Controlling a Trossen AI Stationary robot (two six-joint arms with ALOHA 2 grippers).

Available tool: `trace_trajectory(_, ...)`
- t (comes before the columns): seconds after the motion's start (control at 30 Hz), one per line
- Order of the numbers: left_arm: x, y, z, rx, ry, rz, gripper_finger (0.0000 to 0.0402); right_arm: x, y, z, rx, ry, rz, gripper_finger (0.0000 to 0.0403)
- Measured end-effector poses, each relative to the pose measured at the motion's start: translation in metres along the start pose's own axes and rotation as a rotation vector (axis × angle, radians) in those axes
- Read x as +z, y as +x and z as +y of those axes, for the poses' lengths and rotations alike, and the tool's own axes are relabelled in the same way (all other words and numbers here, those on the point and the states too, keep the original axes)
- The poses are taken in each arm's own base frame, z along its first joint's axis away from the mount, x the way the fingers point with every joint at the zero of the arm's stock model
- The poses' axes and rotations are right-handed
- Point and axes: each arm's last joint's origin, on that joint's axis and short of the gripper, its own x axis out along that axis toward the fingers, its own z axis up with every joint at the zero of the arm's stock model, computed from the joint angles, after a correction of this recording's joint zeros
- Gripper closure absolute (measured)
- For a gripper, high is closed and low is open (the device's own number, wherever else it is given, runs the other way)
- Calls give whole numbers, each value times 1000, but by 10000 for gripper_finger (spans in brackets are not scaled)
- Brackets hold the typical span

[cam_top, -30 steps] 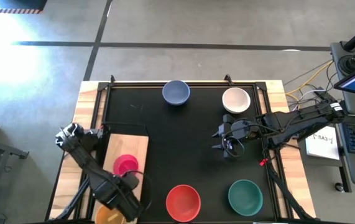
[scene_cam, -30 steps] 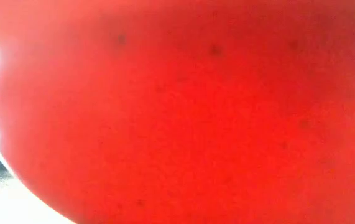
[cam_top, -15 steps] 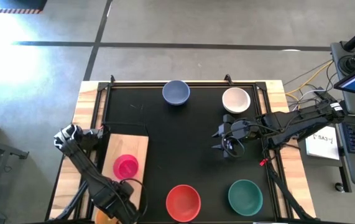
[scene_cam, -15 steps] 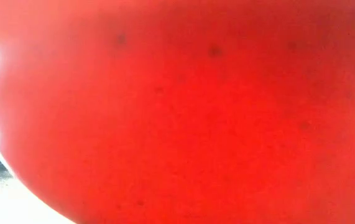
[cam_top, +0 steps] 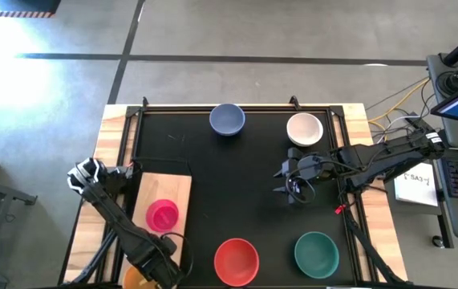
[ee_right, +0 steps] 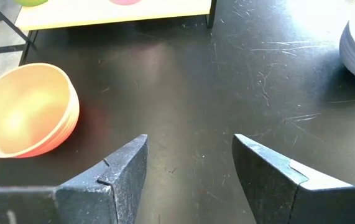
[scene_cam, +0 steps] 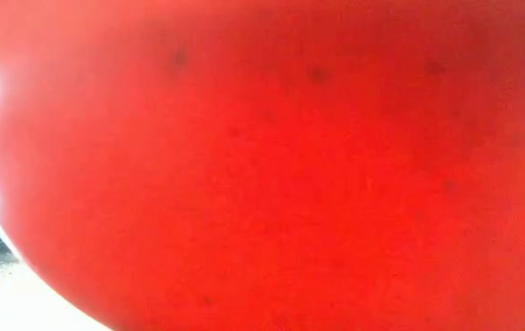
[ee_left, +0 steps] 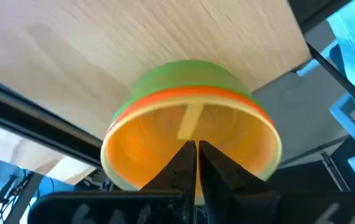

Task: Place and stack bowls onto a shelf
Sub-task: Adjust the bowls on the shelf

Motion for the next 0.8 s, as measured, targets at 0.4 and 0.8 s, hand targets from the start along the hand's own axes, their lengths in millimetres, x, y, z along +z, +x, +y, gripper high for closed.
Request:
trace_trajectory(0.4,13,30,13,45,11,-19,402,-1,0,0,-2,-1,4,182)
trace_trajectory(0.8,23,42,28,103,30,-27,401,-1,0,0,-2,7,3,182)
